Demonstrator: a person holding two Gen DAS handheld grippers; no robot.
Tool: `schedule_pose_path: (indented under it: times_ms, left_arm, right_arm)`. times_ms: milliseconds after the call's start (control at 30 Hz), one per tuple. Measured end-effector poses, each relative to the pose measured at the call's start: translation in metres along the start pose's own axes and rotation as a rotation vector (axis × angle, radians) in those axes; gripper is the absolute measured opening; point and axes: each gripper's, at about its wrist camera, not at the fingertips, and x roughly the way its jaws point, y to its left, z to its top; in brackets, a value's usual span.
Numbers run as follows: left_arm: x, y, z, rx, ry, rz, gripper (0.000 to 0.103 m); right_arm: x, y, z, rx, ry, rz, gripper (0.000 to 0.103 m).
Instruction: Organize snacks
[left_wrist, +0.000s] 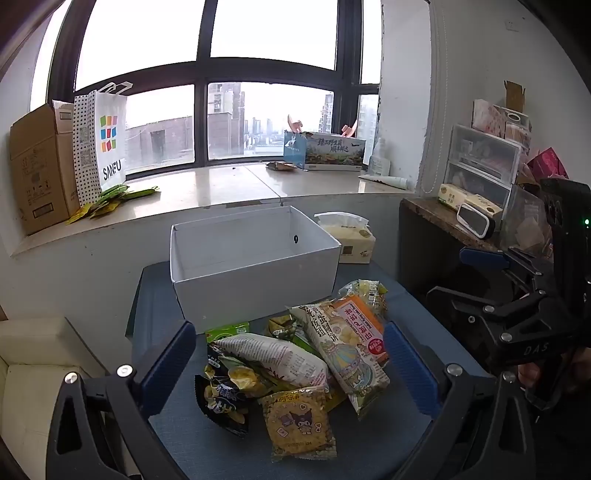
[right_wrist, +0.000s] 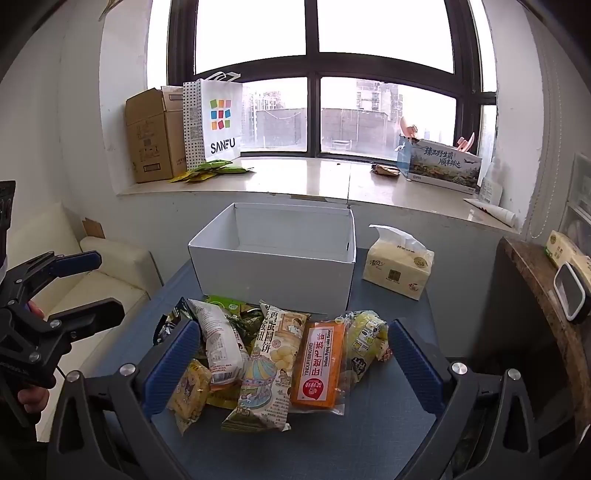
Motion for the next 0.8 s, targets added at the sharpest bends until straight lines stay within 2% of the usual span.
schedule_pose_path:
  times_ms: [800]
  left_arm:
    - [0.0000, -0.0036, -0.0006, 0.013, -0.003, 0.001, 0.103]
  right_arm:
    - [0.0000, 0.0007, -0.0002, 0.002, 0.004, 0.000, 0.103]
